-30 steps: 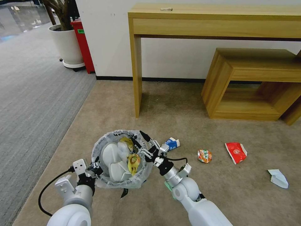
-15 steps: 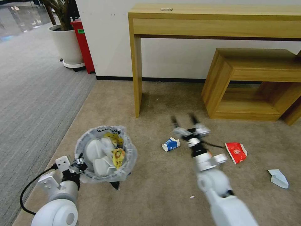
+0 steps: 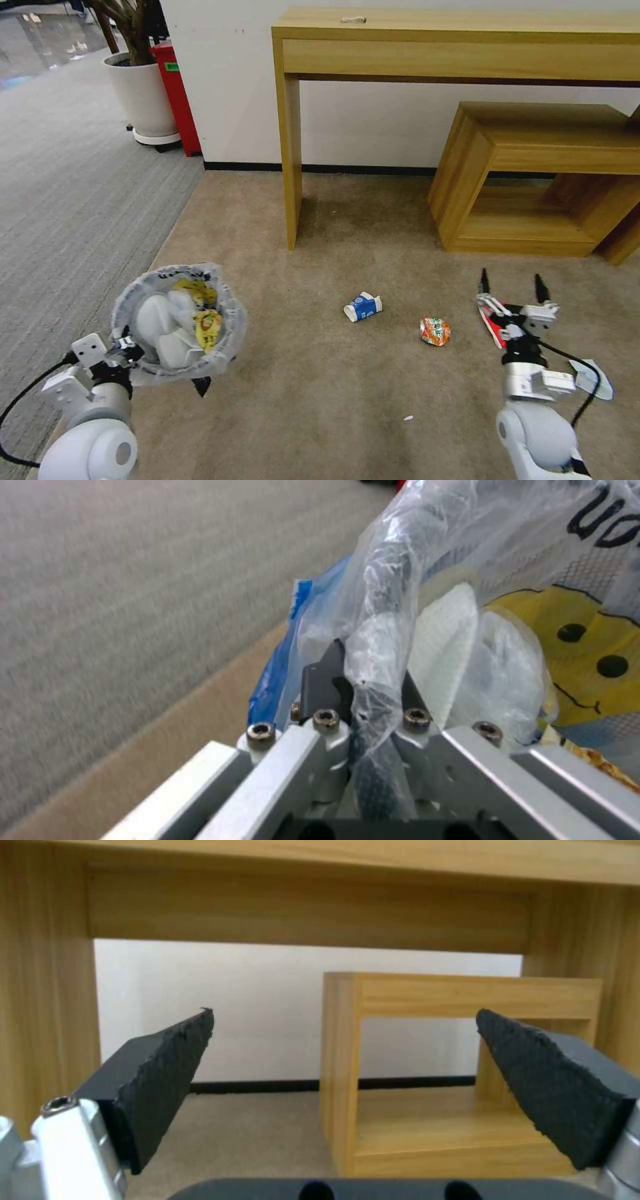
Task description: Pick up the trash bin and place the garbage on the floor into it.
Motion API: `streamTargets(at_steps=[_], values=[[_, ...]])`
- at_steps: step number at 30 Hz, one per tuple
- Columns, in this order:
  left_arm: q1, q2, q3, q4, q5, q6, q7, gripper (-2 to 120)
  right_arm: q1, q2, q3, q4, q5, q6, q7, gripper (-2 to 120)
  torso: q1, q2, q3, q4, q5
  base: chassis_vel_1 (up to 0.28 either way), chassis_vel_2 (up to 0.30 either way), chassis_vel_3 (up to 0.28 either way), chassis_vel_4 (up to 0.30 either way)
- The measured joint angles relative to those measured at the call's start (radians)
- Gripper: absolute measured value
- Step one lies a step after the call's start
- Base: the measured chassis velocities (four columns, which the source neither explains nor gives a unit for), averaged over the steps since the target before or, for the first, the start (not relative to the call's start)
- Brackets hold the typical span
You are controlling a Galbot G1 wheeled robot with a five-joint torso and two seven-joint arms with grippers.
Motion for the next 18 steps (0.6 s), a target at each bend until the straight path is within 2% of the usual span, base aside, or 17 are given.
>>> streamTargets(at_steps=[7, 18], values=[[0.007, 0.005, 0.004, 0.013, 0.077, -0.053, 0.039, 1, -0.01, 0.01, 0.005, 0.011, -0.007, 0.008, -0.008, 100, 0.0, 0.0, 0.0, 0.0, 0.0, 0.0, 0.0, 0.0, 0.0], [0.024, 0.008, 0.027, -0.009, 0.134, -0.103, 0.085, 1, -0.003, 0.02, -0.004, 0.01, -0.008, 0.013, -0.017, 100, 0.0, 0.0, 0.0, 0.0, 0.0001, 0.0, 0.0, 0.0, 0.0]])
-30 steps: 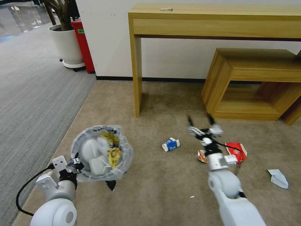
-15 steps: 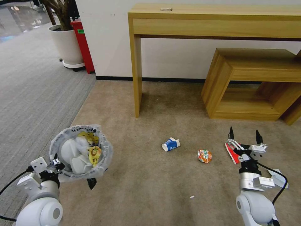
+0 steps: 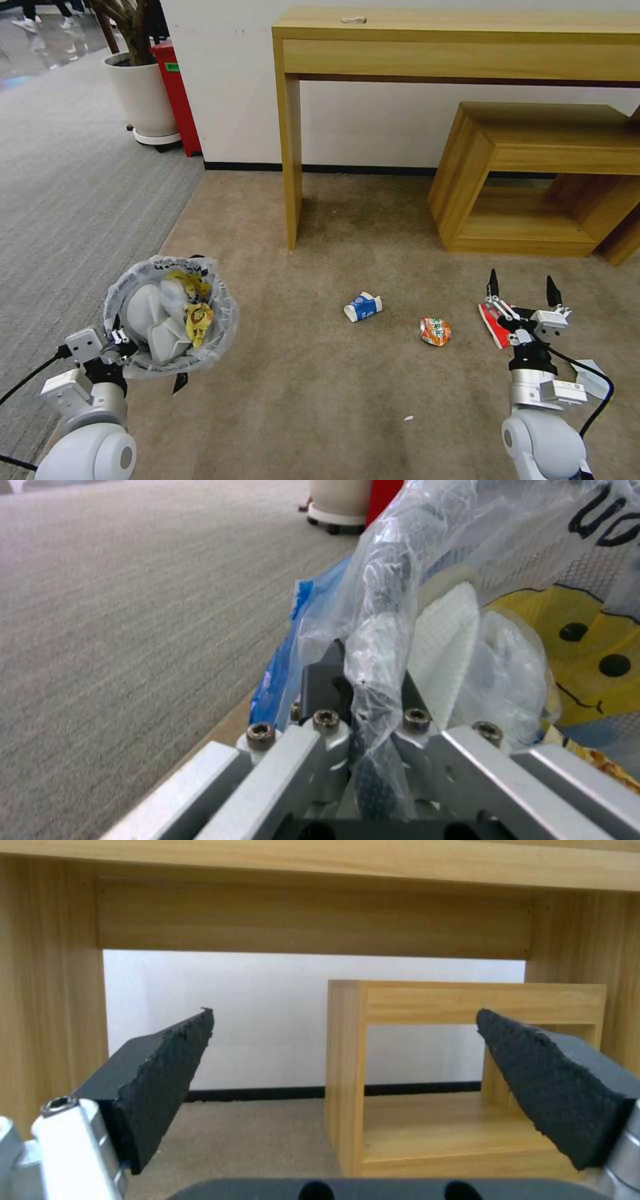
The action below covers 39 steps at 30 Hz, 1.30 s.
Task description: Pick up the trash bin and place the garbage on the floor into it.
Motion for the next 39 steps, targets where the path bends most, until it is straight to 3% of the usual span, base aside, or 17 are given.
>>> streamTargets(at_steps=[11, 28, 39], values=[[0.015, -0.003, 0.024, -0.012, 0.027, -0.016, 0.02, 1, -0.001, 0.0, -0.008, 0.0, 0.006, 0.006, -0.004, 100, 0.0, 0.0, 0.0, -0.0001, 0.0, -0.039, 0.038, 0.041, -0.039], [0.01, 0.0, 0.025, 0.01, 0.021, -0.016, 0.023, 1, 0.028, 0.005, -0.038, -0.025, 0.002, 0.024, 0.0, 100, 0.0, 0.0, 0.001, 0.0, -0.0003, -0.216, 0.218, 0.216, -0.215], [-0.002, 0.0, 0.027, 0.048, 0.015, -0.022, 0.016, 1, 0.027, 0.005, -0.034, -0.027, -0.004, 0.024, -0.007, 100, 0.0, 0.0, 0.0, -0.0001, -0.0001, 0.016, -0.007, -0.019, 0.008]])
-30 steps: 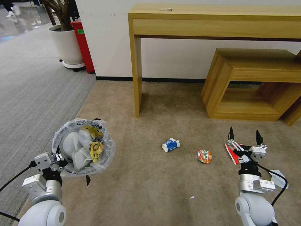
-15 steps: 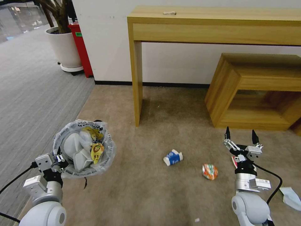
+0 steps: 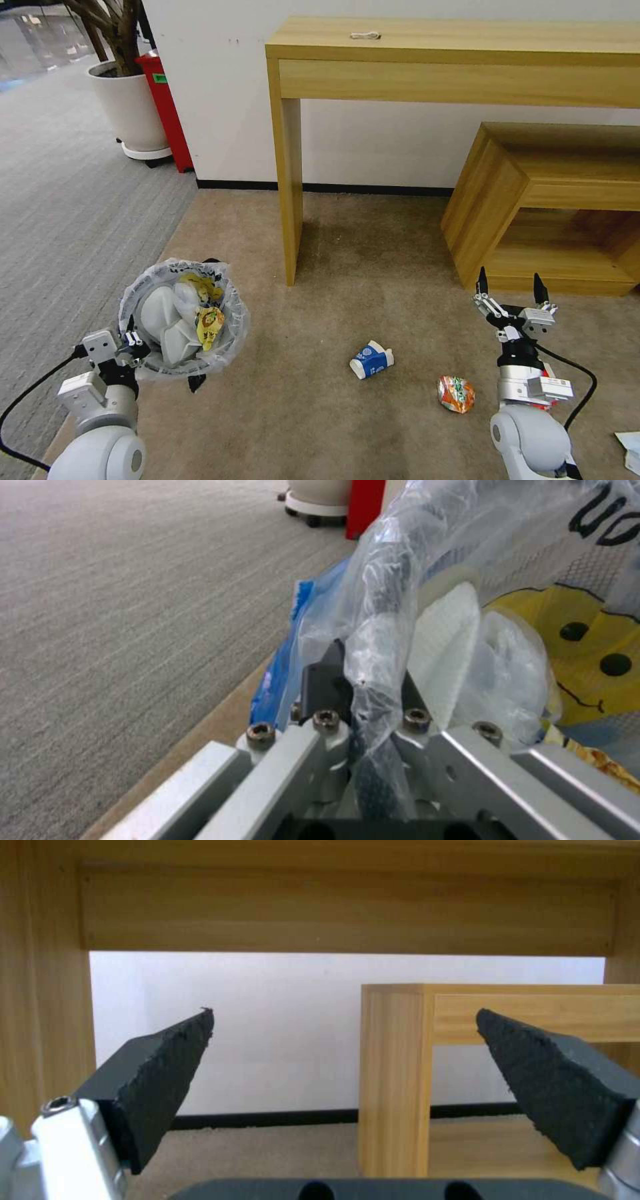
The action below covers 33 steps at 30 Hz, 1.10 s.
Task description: Pick up the trash bin and place the garbage on the floor into it.
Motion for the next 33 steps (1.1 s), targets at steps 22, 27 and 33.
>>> streamTargets(at_steps=[22, 27, 33], values=[[0.01, 0.0, -0.006, 0.008, -0.006, -0.027, 0.024, 1, -0.006, 0.004, 0.002, 0.0, -0.01, 0.007, -0.011, 100, 0.0, 0.0, 0.0, 0.0001, 0.0001, -0.003, -0.002, -0.001, -0.001], [0.009, -0.001, -0.001, 0.008, -0.007, -0.027, 0.024, 1, -0.005, 0.004, 0.002, 0.0, -0.011, 0.007, -0.012, 100, 0.0, 0.0, 0.0, 0.0, 0.0001, -0.055, -0.044, -0.045, -0.044], [0.008, -0.001, 0.002, 0.01, -0.009, -0.027, 0.024, 1, -0.005, 0.004, 0.003, 0.0, -0.011, 0.007, -0.012, 100, 0.0, 0.0, 0.0, 0.0001, 0.0001, -0.053, -0.054, -0.064, -0.071]])
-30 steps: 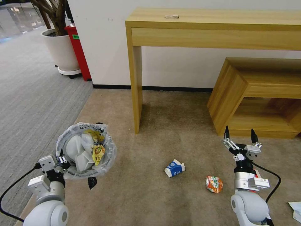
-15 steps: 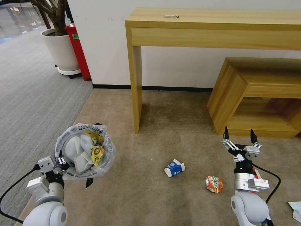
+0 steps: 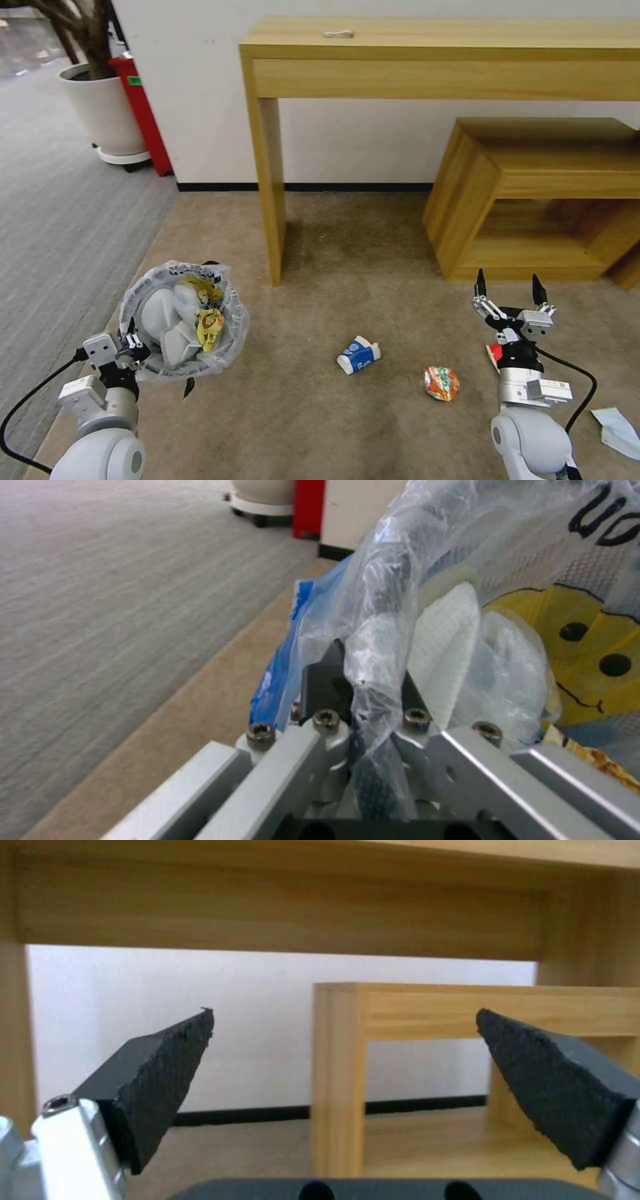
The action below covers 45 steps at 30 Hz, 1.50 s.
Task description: Pick up the trash bin and place the garbage on the floor into it.
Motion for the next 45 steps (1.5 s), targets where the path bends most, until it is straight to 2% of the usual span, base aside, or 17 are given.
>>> streamTargets(at_steps=[7, 12, 24, 34, 36, 37, 40, 41, 44, 45], values=[[0.0, -0.002, 0.003, 0.0, -0.002, -0.004, 0.005, 1, 0.0, -0.001, 0.001, -0.001, 0.0, 0.001, 0.0, 100, 0.0, 0.0, 0.0, -0.0007, 0.0, -0.08, -0.073, -0.079, -0.088], [0.004, -0.002, 0.002, -0.001, -0.002, -0.005, 0.003, 1, 0.001, -0.001, -0.002, -0.003, 0.0, 0.005, -0.001, 100, 0.0, 0.0, 0.0, 0.0003, 0.0, 0.0, 0.0, 0.0, 0.0], [0.012, 0.002, -0.01, -0.013, -0.007, -0.008, 0.0, 1, 0.006, -0.002, -0.018, -0.002, 0.0, 0.011, -0.011, 100, 0.0, 0.0, 0.0, 0.0001, 0.0, 0.0, 0.0, 0.0, 0.0], [0.019, 0.005, -0.015, -0.024, -0.004, -0.008, -0.003, 1, 0.012, -0.022, -0.064, 0.002, -0.005, -0.06, 0.008, 100, 0.0, 0.0, 0.0, -0.0003, 0.0, 0.0, 0.0, 0.0, 0.0], [0.024, -0.001, 0.001, -0.034, 0.016, -0.008, -0.004, 1, 0.029, -0.056, -0.118, -0.013, 0.043, -0.157, -0.003, 100, 0.0, 0.0, 0.0, -0.0001, -0.0002, 0.0, 0.0, 0.0, 0.0], [0.024, -0.001, 0.001, -0.034, 0.016, -0.008, -0.004, 1, 0.029, -0.056, -0.118, -0.013, 0.043, -0.157, -0.003, 100, 0.0, 0.0, 0.0, -0.0001, -0.0002, 0.0, 0.0, 0.0, 0.0], [0.03, -0.011, 0.015, -0.047, 0.041, -0.004, -0.004, 1, 0.085, -0.083, -0.196, -0.062, 0.095, -0.367, 0.049, 100, 0.0, 0.0, 0.0, 0.0, 0.0002, 0.0, 0.0, 0.0, 0.0], [0.03, -0.011, 0.015, -0.047, 0.041, -0.004, -0.004, 1, 0.085, -0.083, -0.196, -0.062, 0.095, -0.367, 0.049, 100, 0.0, 0.0, 0.0, 0.0, 0.0002, 0.0, 0.0, 0.0, 0.0], [0.037, -0.012, 0.01, -0.054, 0.046, -0.003, -0.007, 1, 0.153, -0.099, -0.266, -0.107, 0.194, -0.621, 0.145, 100, 0.0, 0.0, 0.0, 0.0001, 0.0002, 0.0, 0.0, 0.0, 0.0], [0.037, -0.012, 0.01, -0.054, 0.046, -0.003, -0.007, 1, 0.153, -0.099, -0.266, -0.107, 0.194, -0.621, 0.145, 100, 0.0, 0.0, 0.0, 0.0001, 0.0002, 0.0, 0.0, 0.0, 0.0]])
